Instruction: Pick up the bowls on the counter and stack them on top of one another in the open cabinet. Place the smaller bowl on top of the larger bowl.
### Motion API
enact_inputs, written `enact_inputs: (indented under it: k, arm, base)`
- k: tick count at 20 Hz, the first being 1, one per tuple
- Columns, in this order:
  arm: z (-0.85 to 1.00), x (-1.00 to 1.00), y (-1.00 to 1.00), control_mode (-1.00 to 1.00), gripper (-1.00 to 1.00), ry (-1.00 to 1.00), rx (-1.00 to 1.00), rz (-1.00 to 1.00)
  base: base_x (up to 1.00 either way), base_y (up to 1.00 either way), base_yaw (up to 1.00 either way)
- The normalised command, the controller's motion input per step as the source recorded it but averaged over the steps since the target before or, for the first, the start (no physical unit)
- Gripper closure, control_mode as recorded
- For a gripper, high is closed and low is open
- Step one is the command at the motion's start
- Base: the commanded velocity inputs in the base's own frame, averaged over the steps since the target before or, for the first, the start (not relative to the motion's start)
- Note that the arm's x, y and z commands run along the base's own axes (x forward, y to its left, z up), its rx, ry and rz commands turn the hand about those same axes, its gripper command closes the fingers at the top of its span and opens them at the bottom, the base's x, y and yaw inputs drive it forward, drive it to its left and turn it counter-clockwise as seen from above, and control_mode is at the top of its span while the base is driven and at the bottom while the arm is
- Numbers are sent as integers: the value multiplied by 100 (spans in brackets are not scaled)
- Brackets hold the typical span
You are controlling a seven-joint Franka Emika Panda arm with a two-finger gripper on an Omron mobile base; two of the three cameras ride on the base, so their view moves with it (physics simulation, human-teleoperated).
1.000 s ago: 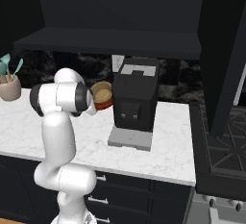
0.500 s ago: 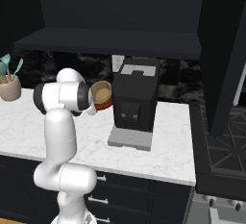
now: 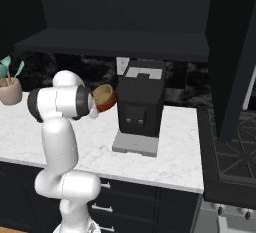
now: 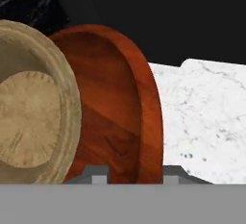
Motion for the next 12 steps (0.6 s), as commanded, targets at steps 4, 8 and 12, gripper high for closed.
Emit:
enact_inputs:
  k: [4, 8, 12]
  arm:
    - [85, -100, 0, -100, 100, -29, 0, -15]
    - [100, -100, 0, -100, 100, -31, 0, -17]
    - [100, -100, 0, -100, 100, -26, 0, -12]
  base:
    - [0, 0, 0]
    - [0, 0, 0]
    - [0, 0, 0]
